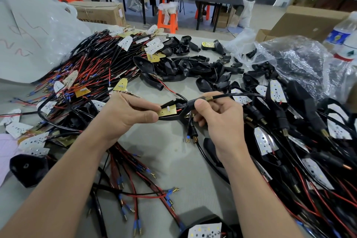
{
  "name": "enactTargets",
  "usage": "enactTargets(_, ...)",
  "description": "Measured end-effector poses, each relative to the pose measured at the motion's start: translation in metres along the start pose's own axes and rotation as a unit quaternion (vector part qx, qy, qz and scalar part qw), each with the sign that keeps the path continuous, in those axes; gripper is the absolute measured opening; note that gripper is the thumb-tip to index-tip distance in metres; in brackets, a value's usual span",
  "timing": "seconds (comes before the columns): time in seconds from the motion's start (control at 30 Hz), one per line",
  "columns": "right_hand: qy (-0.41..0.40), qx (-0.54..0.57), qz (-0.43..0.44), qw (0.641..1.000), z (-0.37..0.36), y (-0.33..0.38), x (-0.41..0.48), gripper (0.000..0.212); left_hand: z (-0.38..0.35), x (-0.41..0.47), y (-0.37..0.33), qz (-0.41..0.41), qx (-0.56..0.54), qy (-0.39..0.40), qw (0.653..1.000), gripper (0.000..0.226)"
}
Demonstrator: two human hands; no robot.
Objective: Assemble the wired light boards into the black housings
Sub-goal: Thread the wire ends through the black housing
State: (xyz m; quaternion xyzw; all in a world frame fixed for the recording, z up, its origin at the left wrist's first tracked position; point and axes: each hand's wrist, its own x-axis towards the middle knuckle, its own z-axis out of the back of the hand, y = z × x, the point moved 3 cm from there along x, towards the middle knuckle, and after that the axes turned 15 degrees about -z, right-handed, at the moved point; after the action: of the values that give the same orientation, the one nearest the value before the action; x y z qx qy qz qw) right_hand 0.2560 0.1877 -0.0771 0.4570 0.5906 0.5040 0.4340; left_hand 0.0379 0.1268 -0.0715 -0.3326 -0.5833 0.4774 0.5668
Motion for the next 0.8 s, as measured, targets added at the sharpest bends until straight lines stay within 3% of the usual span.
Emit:
enactTargets(0.17, 0.0, -0.023, -0.007, 1.0, 0.003, -0.003, 0.002, 0.01, -0.002, -0.001, 0.0, 0.025, 0.022, 0.018, 0.999, 0.031)
enactTargets(0.33, -0.04, -0.051, -0.006, 0.998, 0.0, -0.006, 0.001, 0.012, -0.009, -0.002, 0.0, 0.023, 0.116, 0.016, 0.993, 0.03)
enactTargets(0.63, -0.018, -0.057, 0.0, 0.998, 0.0, -0.002, -0.001, 0.005, -0.004, -0.001, -0.002, 0.029, 0.179, 0.043, 0.982, 0.027)
enactTargets(0.73, -0.035, -0.049, -0.007, 0.998, 0.001, -0.003, 0.0, 0.006, -0.006, -0.001, -0.001, -0.032, 0.235, -0.016, 0.971, 0.018)
enactTargets(0.8, -0.037, -0.043, -0.011, 0.998, -0.001, -0.004, 0.0, 0.006, -0.012, -0.004, -0.007, -0.133, 0.311, -0.088, 0.937, 0.01)
